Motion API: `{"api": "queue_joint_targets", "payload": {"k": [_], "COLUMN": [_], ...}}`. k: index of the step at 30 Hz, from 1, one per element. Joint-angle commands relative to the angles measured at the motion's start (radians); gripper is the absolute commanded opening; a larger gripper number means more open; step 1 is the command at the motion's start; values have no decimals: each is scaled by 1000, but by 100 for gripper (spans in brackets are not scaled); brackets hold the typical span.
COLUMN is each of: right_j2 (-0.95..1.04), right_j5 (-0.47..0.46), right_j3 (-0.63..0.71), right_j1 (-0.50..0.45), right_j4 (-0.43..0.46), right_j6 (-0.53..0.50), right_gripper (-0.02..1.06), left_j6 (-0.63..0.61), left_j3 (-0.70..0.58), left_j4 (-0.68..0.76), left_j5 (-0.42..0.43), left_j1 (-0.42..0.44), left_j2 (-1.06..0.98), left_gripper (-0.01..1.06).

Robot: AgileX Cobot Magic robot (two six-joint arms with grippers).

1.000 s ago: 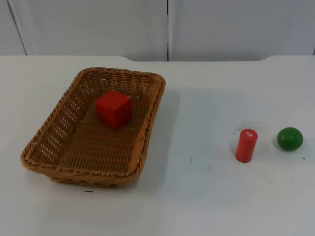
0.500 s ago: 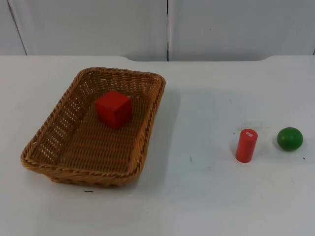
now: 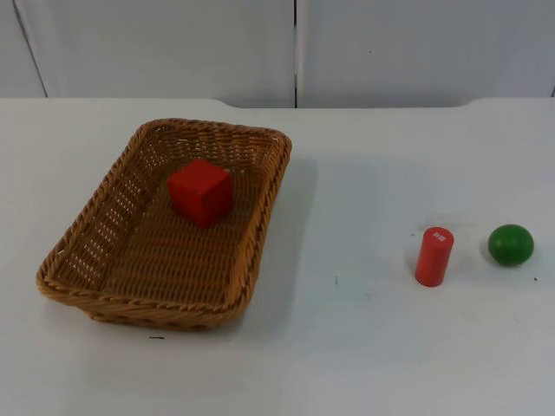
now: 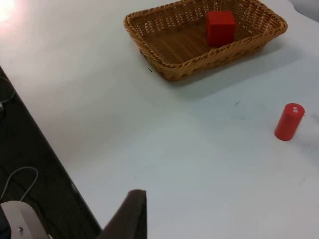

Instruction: Pick up the basket with the left hand and place the object to the left of the red cylinder into the basket with the right hand.

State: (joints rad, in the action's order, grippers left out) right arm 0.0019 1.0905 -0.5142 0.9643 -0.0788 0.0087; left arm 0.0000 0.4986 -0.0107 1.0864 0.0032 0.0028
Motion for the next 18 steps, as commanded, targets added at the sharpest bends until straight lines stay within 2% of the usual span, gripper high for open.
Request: {"api": "queue_joint_targets", "payload": {"k": [1,6,18], "right_j2": [-2,-2,-2], "right_j5": [-13,-13,-13], "right_j3": [1,1,1], "right_j1": [-5,-53,-261], "right_j4": [6,6,6], "right_j6": [-2,-2,-2], "right_gripper": [105,105,105], "left_j6": [0,0,0], "left_j3": [-4,-4,-4], "left_j4": [-12,-10,-10], "left_j5": [-12,-12,-12], "left_j1": [-2,-2,-2], "left_j2": [-3,-3,-3], "left_gripper": [105,105,105]}}
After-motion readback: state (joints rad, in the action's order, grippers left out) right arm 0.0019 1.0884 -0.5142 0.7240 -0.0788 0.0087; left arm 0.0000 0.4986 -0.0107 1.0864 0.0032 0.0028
